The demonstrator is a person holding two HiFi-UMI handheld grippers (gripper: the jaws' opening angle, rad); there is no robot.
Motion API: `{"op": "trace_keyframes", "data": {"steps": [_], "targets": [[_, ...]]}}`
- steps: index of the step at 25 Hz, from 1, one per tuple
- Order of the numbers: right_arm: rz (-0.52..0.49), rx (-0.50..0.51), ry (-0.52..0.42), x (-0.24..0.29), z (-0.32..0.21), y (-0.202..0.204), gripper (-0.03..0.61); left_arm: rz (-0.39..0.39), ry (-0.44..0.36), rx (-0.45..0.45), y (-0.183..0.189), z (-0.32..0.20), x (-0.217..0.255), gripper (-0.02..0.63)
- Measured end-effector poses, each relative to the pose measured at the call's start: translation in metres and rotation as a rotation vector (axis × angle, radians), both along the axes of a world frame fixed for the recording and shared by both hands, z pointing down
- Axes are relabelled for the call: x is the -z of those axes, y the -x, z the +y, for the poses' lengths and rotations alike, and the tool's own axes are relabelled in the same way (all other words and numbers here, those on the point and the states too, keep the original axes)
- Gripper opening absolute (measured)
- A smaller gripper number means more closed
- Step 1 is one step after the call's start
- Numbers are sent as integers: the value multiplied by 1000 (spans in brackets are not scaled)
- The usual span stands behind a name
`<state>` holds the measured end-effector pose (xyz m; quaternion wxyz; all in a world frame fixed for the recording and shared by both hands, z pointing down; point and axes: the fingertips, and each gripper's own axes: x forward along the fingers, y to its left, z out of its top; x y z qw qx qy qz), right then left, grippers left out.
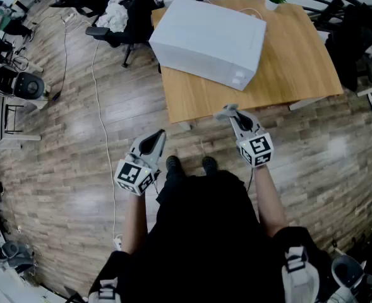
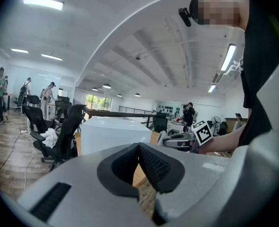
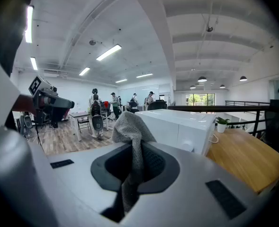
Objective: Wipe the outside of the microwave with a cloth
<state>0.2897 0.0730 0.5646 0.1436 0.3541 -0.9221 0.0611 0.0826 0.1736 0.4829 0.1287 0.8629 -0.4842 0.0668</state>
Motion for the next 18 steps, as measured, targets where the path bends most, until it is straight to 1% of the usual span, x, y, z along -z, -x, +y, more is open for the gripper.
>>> {"op": "trace_keyframes", "data": {"steps": [5, 11, 18], "targets": [[28, -58, 3, 6, 8, 13, 15, 6, -2, -67, 20, -11, 4, 2], [36, -139, -2, 17, 12, 32, 15, 20, -8, -141, 45, -21, 5, 2], [17, -296, 5, 15, 11, 30, 17, 42, -5, -212, 67, -21, -3, 2]]}}
